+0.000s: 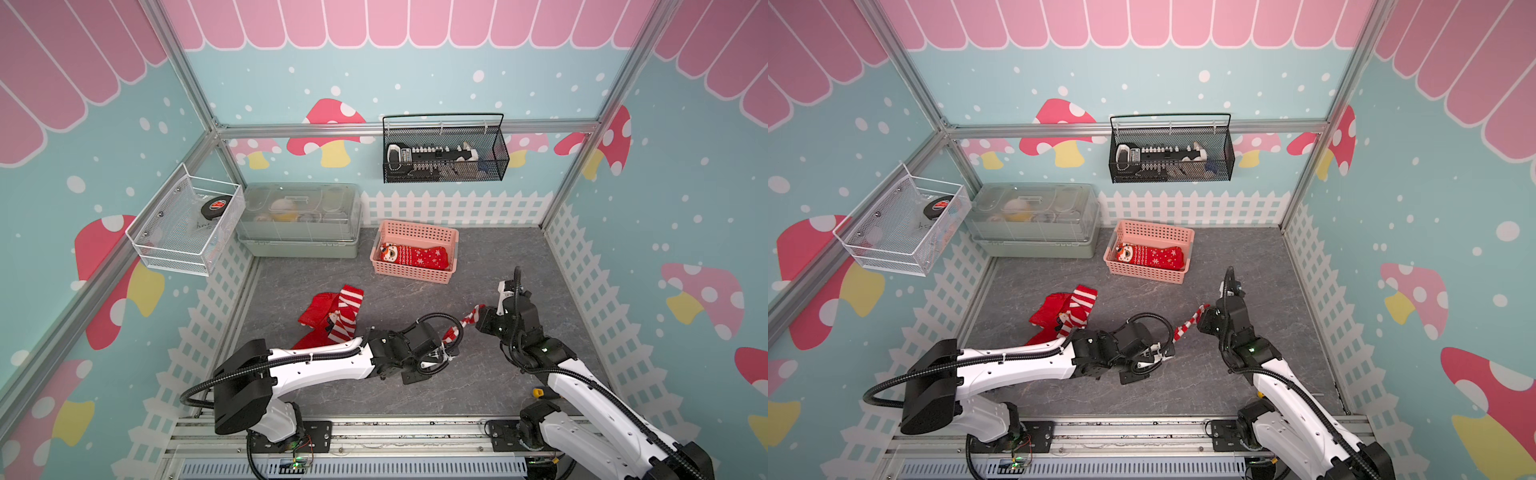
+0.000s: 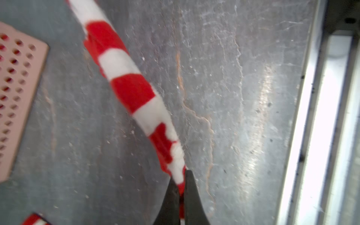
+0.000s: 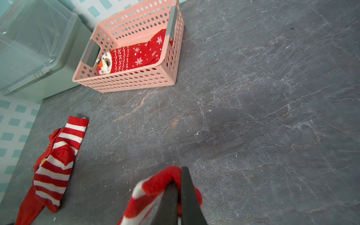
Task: Place the socks together as a pair
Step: Flatten out the sock at the center of the board.
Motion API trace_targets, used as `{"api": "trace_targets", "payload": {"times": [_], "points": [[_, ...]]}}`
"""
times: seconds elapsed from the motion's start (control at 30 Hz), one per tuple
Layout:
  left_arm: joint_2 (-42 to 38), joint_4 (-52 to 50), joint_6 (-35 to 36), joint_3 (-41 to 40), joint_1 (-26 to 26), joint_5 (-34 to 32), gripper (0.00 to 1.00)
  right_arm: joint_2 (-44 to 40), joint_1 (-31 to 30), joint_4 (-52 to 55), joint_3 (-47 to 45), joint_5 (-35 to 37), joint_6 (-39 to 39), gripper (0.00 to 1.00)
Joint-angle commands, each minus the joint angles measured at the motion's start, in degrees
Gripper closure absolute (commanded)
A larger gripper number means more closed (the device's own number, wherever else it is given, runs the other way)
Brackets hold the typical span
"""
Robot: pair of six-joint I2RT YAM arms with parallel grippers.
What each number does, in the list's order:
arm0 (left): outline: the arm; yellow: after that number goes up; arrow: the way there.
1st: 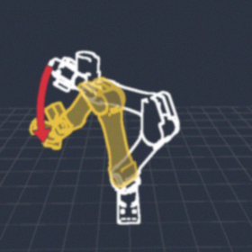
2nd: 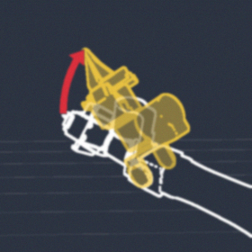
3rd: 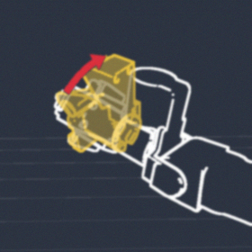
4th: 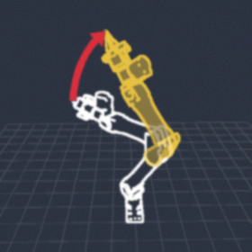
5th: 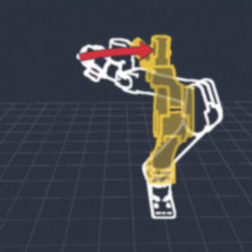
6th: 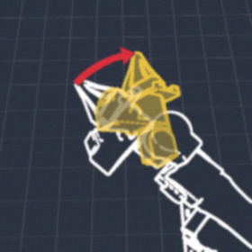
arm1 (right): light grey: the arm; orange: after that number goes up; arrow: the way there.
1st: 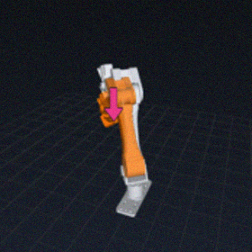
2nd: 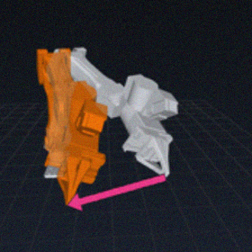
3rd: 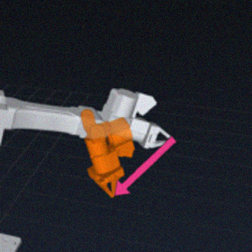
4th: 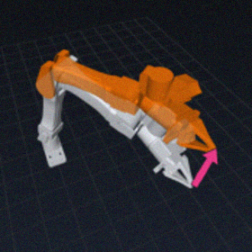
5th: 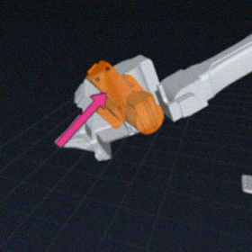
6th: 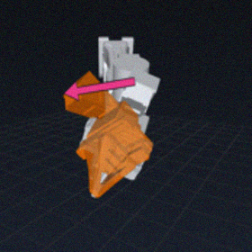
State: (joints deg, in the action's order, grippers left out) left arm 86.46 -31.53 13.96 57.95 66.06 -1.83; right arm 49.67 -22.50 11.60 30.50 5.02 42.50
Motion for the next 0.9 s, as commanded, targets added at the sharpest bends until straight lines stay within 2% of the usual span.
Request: {"api": "trace_targets", "payload": {"times": [0.0,0.17,0.3,0.37,0.43,0.53,0.7,0.8,0.87], "points": [[-2.77,-4.22,-10.75,-3.69,0.13,6.86,1.00,-0.76,0.27,-0.52,-2.53,0.18,1.26,1.00],[-6.00,0.34,-15.87,-8.22,0.12,10.93,1.00,2.34,0.27,-3.25,-3.16,-2.60,0.36,1.00],[-8.64,5.39,-18.98,-11.46,0.08,7.25,1.00,4.58,0.13,-4.86,-3.16,-6.50,-0.49,1.00],[-10.08,8.83,-20.19,-13.41,-0.48,4.22,0.99,5.50,0.07,-4.94,-3.56,-6.27,-0.41,1.00],[-10.47,10.58,-21.08,-14.52,-1.99,4.20,0.99,6.60,0.09,-5.06,-3.91,-5.54,-0.31,1.00],[-8.95,12.87,-21.80,-15.52,-4.41,7.67,0.98,8.94,0.02,-6.36,-3.80,-5.53,-0.49,1.00],[-5.33,14.70,-21.25,-15.59,-5.78,8.16,0.93,14.76,-0.39,-7.34,-0.88,-5.70,-1.50,1.00],[-3.87,16.49,-21.22,-15.72,-7.38,7.21,0.89,18.17,-0.62,-8.46,0.58,-5.52,-1.71,1.00],[-3.42,17.43,-21.72,-15.78,-8.30,4.04,0.86,20.08,-0.61,-8.74,1.63,-5.45,-1.90,1.00]]}}
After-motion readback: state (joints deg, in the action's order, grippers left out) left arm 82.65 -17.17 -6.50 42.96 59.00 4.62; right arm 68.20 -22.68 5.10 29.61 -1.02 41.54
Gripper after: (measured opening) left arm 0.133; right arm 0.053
